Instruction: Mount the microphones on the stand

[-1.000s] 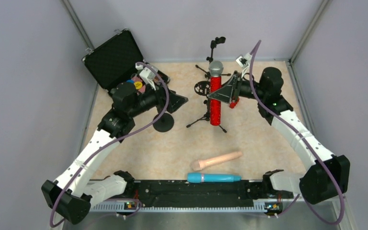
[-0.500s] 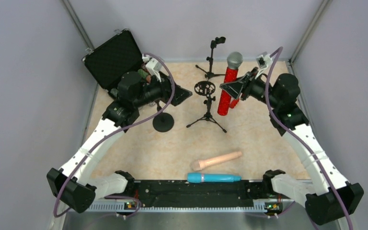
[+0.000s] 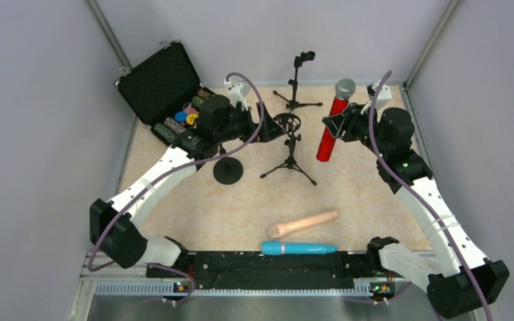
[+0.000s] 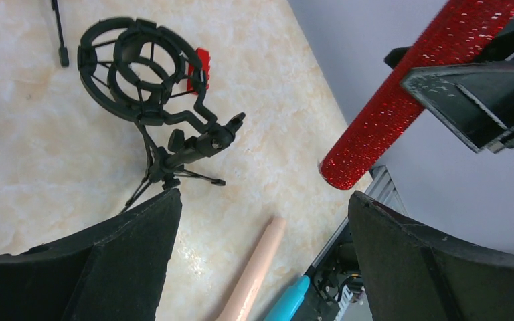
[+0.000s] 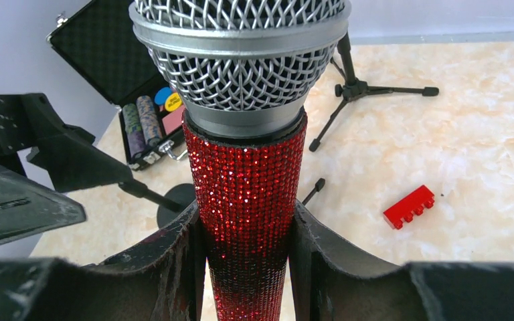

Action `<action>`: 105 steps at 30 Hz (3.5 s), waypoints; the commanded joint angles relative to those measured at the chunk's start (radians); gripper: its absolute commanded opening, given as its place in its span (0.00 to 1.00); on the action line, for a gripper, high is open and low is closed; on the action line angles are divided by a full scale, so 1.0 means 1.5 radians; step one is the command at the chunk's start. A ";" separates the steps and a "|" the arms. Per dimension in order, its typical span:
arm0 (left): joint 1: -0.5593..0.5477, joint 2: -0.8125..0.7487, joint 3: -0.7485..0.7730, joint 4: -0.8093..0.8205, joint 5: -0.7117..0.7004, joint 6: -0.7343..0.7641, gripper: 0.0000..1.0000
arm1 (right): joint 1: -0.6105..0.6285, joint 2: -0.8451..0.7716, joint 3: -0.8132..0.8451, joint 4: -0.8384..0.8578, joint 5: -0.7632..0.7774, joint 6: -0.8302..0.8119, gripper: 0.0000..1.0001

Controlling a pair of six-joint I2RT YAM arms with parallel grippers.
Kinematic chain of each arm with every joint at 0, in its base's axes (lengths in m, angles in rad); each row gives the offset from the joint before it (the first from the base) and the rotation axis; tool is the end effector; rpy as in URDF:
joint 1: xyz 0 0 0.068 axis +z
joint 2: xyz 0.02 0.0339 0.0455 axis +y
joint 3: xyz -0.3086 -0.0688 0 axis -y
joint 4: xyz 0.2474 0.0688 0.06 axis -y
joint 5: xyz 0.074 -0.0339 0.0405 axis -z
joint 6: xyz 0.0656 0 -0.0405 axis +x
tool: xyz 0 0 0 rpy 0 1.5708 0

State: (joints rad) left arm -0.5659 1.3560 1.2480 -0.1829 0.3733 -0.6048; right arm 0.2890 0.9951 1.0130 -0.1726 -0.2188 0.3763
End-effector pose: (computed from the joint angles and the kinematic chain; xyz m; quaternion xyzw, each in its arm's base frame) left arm 0.2708 -0.2004 0.4092 0.0955 0.7902 -0.4483 0.4069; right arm 0.2209 0.0805 0.4155 -0.0380 0.7575 0.2895 0.5839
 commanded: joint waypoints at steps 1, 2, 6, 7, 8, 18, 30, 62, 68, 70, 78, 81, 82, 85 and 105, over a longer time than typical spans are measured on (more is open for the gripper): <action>-0.014 0.045 0.047 -0.024 -0.034 -0.044 0.99 | -0.006 -0.011 0.005 0.016 0.023 0.002 0.00; -0.017 0.059 0.053 -0.034 -0.036 -0.048 0.99 | -0.006 -0.010 0.005 0.015 0.022 0.003 0.00; -0.038 0.109 0.077 -0.058 -0.057 -0.051 0.99 | -0.007 -0.010 0.001 0.014 0.022 0.004 0.00; -0.042 0.122 0.085 -0.066 -0.065 -0.049 0.99 | -0.006 -0.010 0.001 0.015 0.022 0.002 0.00; -0.046 0.136 0.098 -0.077 -0.073 -0.047 0.99 | -0.006 -0.011 0.001 0.013 0.022 0.002 0.00; -0.081 0.289 0.279 -0.242 -0.177 0.028 0.99 | -0.006 -0.017 0.001 -0.004 0.031 -0.002 0.00; -0.132 0.382 0.402 -0.326 -0.275 0.103 0.97 | -0.006 -0.012 0.000 -0.005 0.035 -0.001 0.00; -0.153 0.353 0.371 -0.321 -0.273 0.171 0.22 | -0.006 -0.025 -0.013 0.006 0.032 0.025 0.00; -0.179 0.329 0.352 -0.337 -0.311 0.190 0.20 | -0.006 -0.029 -0.019 0.008 0.037 0.026 0.00; -0.191 0.319 0.345 -0.347 -0.330 0.196 0.20 | -0.006 -0.031 -0.021 0.008 0.040 0.025 0.00; -0.231 0.256 0.264 -0.334 -0.397 0.196 0.21 | -0.006 -0.035 -0.031 0.013 0.046 0.027 0.00; -0.238 0.239 0.239 -0.319 -0.405 0.193 0.31 | -0.006 -0.035 -0.034 0.016 0.044 0.030 0.00; -0.240 0.233 0.233 -0.316 -0.409 0.192 0.36 | -0.006 -0.035 -0.034 0.017 0.044 0.030 0.00; -0.247 0.221 0.221 -0.306 -0.420 0.198 0.52 | -0.006 -0.037 -0.033 0.017 0.046 0.030 0.00; -0.253 0.117 0.226 -0.237 -0.395 0.188 0.99 | -0.006 -0.040 -0.042 0.022 0.048 0.030 0.00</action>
State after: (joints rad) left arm -0.9436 1.6192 1.5589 -0.6167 -0.2401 -0.3134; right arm 0.2867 0.9634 0.9550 -0.2031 -0.1539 0.4126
